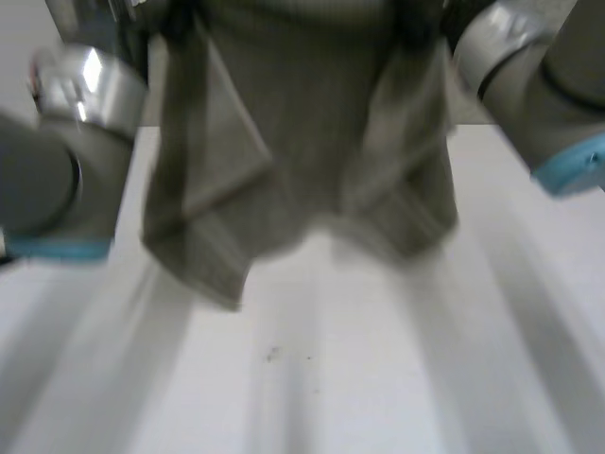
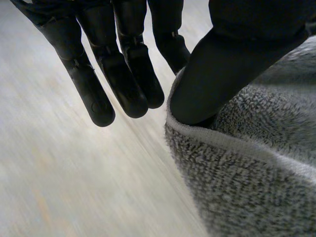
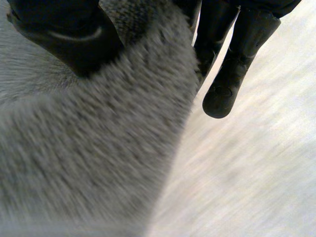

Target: Fold the towel.

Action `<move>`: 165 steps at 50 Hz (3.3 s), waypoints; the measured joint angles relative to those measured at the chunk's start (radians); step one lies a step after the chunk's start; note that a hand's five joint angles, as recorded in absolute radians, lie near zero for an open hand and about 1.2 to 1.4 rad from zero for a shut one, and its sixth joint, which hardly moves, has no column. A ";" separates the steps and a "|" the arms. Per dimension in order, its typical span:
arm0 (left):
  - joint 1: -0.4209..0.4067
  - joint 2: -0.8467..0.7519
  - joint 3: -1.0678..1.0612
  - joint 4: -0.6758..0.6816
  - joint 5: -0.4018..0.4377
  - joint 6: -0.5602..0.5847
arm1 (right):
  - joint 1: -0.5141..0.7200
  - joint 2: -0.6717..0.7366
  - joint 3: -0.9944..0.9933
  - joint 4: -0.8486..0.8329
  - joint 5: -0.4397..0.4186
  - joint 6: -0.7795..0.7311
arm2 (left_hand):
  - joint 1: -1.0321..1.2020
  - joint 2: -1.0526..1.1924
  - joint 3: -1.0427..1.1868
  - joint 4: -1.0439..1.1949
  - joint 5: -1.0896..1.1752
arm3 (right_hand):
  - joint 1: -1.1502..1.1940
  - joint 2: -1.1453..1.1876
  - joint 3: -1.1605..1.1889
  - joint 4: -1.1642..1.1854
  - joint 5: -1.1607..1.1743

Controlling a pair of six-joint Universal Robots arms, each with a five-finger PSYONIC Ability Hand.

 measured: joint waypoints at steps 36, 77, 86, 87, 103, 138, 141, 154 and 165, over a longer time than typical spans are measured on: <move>-0.005 -0.120 -0.625 -0.038 -0.090 0.005 | -0.050 0.024 0.852 -0.021 -0.116 -0.189 | 0.008 0.000 0.000 0.000 0.009 | -0.558 -0.534 -0.569 -0.564 -0.574; 0.018 -0.055 -0.624 -0.031 -0.089 0.003 | -0.238 -0.154 1.161 -0.065 -0.170 0.158 | 0.008 0.000 0.000 0.000 0.009 | -0.915 -0.893 -0.921 -0.958 -0.900; 0.042 -0.043 -0.624 -0.036 -0.089 0.003 | -0.267 -0.229 1.171 -0.048 -0.172 0.115 | 0.008 0.000 0.000 0.000 0.009 | -1.060 -1.055 -1.088 -1.077 -1.075; 0.044 -0.041 -0.624 -0.036 -0.089 0.002 | -0.267 -0.230 1.171 -0.045 -0.172 0.112 | 0.008 0.000 0.000 0.000 0.009 | -1.067 -1.058 -1.093 -1.078 -1.078; 0.080 -0.032 -0.624 -0.037 -0.088 0.002 | -0.294 -0.236 1.144 0.222 -0.303 -0.028 | 0.013 0.000 0.000 0.000 0.009 | -1.080 -1.058 -1.095 -1.078 -1.078; 0.013 -0.133 -0.591 -0.172 0.026 0.008 | -0.353 -0.230 1.155 0.215 -0.427 -0.034 | -0.735 -0.756 -0.761 -0.762 -0.741 | -1.080 -1.058 -1.095 -1.078 -1.084; 0.016 -0.175 -0.568 -0.148 0.023 0.010 | -0.353 -0.230 1.156 0.213 -0.427 -0.034 | -0.598 -0.619 -0.619 -0.634 -0.615 | -1.073 -1.055 -1.091 -1.075 -1.080; 0.106 -0.201 -0.475 -0.063 0.002 0.135 | -0.348 -0.222 1.132 0.178 -0.424 -0.037 | -0.011 -0.014 -0.016 -0.016 -0.020 | -0.011 0.019 -0.019 0.004 -0.005; 0.078 0.060 -0.361 -0.074 -0.016 0.078 | -0.330 -0.308 0.843 0.193 -0.315 -0.004 | 0.000 -0.002 -0.002 -0.003 -0.009 | -0.003 0.018 -0.008 0.004 0.005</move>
